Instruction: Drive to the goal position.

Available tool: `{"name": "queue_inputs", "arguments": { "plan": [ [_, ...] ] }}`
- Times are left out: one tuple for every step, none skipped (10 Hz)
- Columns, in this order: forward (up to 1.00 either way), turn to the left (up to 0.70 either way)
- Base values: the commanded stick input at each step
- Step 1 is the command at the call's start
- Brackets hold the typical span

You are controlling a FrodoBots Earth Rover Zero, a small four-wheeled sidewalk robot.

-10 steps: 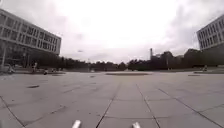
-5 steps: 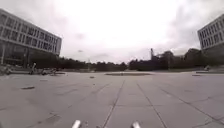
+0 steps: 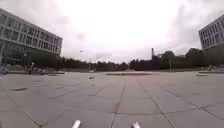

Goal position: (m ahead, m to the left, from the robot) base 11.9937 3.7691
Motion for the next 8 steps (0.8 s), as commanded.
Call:
{"name": "queue_inputs", "arguments": {
  "plan": [
    [0.66, 0.0],
    [0.66, 0.0],
    [0.68, 0.0],
    [0.68, 0.0],
    [0.69, 0.0],
    [0.7, 0.0],
    [0.7, 0.0],
    [0.7, 0.0]
  ]
}}
